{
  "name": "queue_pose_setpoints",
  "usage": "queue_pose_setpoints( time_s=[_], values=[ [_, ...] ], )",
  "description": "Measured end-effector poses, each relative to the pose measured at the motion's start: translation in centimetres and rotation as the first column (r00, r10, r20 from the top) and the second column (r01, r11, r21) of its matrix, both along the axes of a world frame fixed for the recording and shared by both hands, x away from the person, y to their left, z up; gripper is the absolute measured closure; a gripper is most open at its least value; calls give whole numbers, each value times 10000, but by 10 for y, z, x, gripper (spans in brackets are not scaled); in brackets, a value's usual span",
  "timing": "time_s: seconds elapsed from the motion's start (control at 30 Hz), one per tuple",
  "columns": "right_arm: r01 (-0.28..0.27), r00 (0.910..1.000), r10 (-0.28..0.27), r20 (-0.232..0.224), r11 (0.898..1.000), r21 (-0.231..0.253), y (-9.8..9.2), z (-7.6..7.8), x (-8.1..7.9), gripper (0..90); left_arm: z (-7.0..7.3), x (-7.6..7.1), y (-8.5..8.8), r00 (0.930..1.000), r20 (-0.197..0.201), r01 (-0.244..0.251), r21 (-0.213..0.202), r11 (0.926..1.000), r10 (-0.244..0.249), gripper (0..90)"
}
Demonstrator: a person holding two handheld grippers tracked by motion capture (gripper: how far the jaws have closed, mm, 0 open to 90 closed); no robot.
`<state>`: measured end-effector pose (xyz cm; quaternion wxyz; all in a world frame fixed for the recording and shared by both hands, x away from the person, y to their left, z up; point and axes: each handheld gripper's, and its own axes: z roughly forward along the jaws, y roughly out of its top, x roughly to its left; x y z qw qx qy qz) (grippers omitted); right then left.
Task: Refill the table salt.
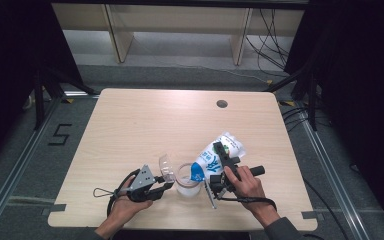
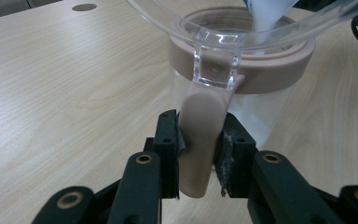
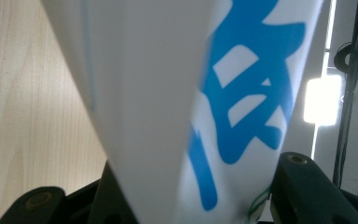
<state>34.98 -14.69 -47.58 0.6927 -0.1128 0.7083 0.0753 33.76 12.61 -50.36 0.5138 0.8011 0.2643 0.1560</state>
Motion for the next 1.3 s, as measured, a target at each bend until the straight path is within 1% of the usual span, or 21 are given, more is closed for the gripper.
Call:
queue_pose_setpoints(
  time_s=[0.03, 0.1, 0.27, 0.3, 0.33, 0.4, 0.43, 0.47, 0.53, 0.57, 0.6, 1.13, 1.27, 1.3],
  values=[
    [2, 10000, -2, 14, 10000, -22, 0, 0, 0, 594, 0, 0, -1, 10000, -22, -7, -86, 10000, 6, 717],
    [-16, 10000, 16, 17, 10000, -4, 0, 0, 0, 595, 0, 0, 0, 10000, -2, -2, -15, 10000, 2, 717],
    [-16, 10000, 16, 10, 10000, 7, 0, 0, 0, 598, 0, 0, 0, 10000, -7, -10, -16, 10000, 10, 716],
    [-13, 10000, 13, 8, 10000, 11, 0, 0, 0, 599, 0, 0, -1, 10000, -25, -14, -88, 10000, 13, 717],
    [-2, 10000, 2, -4, 10000, 14, 0, 0, 0, 599, 0, 0, 0, 10000, -6, -13, -15, 10000, 13, 717],
    [-9, 10000, 10, -11, 10000, 16, 0, 0, 0, 600, 0, 0, -1, 10000, -27, -16, -88, 10000, 15, 717],
    [-8, 10000, 8, -8, 10000, 17, 0, 0, 0, 600, 0, 0, 0, 10000, -2, -14, -9, 10000, 14, 717],
    [-6, 10000, 6, -4, 10000, 14, 0, 1, 0, 600, 0, 0, 0, 10000, -1, -14, -16, 10000, 14, 717],
    [-14, 10000, 14, -14, 10000, 32, 0, 0, 0, 602, 0, 0, -1, 10000, -23, -16, -88, 10000, 16, 717],
    [-6, 10000, 6, -9, 10000, 13, 0, 0, 0, 603, 0, 0, 0, 10000, -19, -17, -59, 10000, 17, 717],
    [-7, 10000, 7, -14, 10000, 15, 0, 0, 0, 603, 0, -1, -1, 10000, -36, -41, -167, 9999, 40, 717],
    [-22, 10000, 22, -40, 10000, 18, 0, 1, 0, 610, 0, -1, -1, 10000, -1, -29, -106, 9999, 29, 717],
    [-51, 10000, 51, -8, 10000, -49, 0, 1, 0, 611, 0, -1, 0, 10000, -1, -31, -106, 9999, 31, 717],
    [-100, 9999, 102, 89, 9997, -215, 1, 3, 0, 612, 0, 0, -1, 10000, 45, 17, -101, 9999, -16, 717]
  ],
)
